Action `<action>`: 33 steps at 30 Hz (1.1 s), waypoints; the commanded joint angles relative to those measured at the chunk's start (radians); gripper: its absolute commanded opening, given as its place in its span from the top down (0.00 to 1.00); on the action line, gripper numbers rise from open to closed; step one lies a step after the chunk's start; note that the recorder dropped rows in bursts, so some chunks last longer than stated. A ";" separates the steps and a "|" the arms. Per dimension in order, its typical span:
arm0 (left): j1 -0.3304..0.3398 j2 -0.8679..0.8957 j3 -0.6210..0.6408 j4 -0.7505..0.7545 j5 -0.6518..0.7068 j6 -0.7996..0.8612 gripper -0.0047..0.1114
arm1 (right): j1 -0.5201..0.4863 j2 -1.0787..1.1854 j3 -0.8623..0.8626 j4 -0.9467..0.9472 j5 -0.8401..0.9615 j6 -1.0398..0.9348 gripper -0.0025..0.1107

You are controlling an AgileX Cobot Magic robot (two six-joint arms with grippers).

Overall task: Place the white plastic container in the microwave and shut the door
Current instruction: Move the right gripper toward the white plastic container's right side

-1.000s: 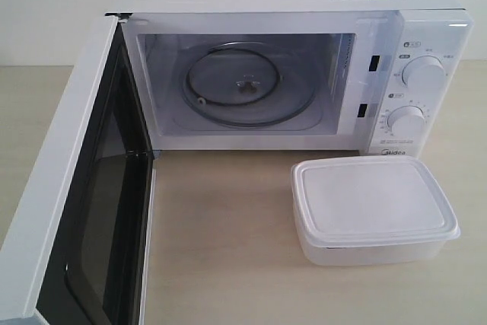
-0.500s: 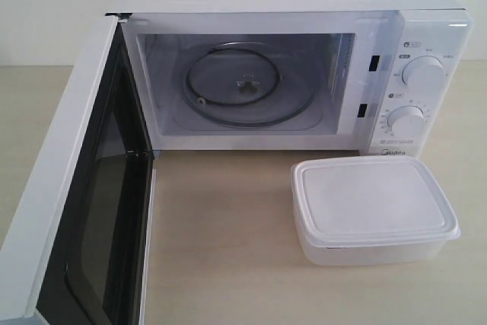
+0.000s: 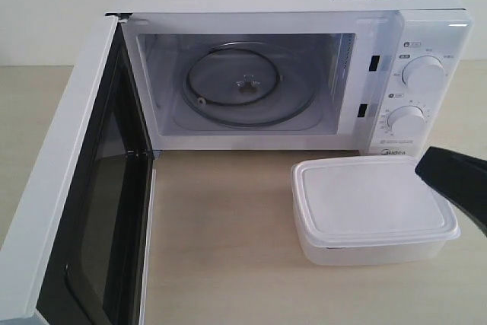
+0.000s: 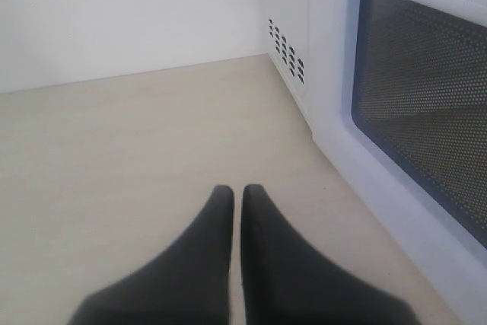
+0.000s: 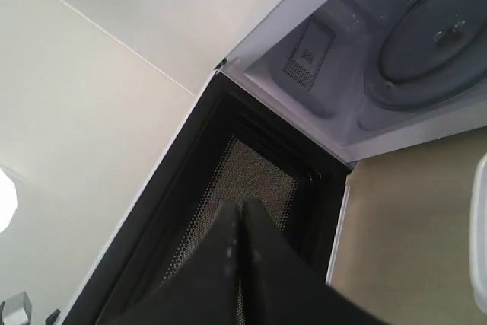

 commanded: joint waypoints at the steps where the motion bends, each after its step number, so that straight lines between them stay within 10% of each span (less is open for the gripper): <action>1: 0.004 -0.002 0.003 0.001 0.000 -0.005 0.92 | -0.005 0.002 0.006 0.007 -0.001 -0.063 0.98; 23: 0.004 -0.002 0.003 0.001 0.000 -0.005 0.92 | -0.005 0.002 -0.182 0.048 0.430 -0.534 0.98; 33: 0.004 -0.002 0.003 0.001 0.000 -0.003 0.92 | -0.005 0.002 -0.205 0.895 0.862 -1.394 0.98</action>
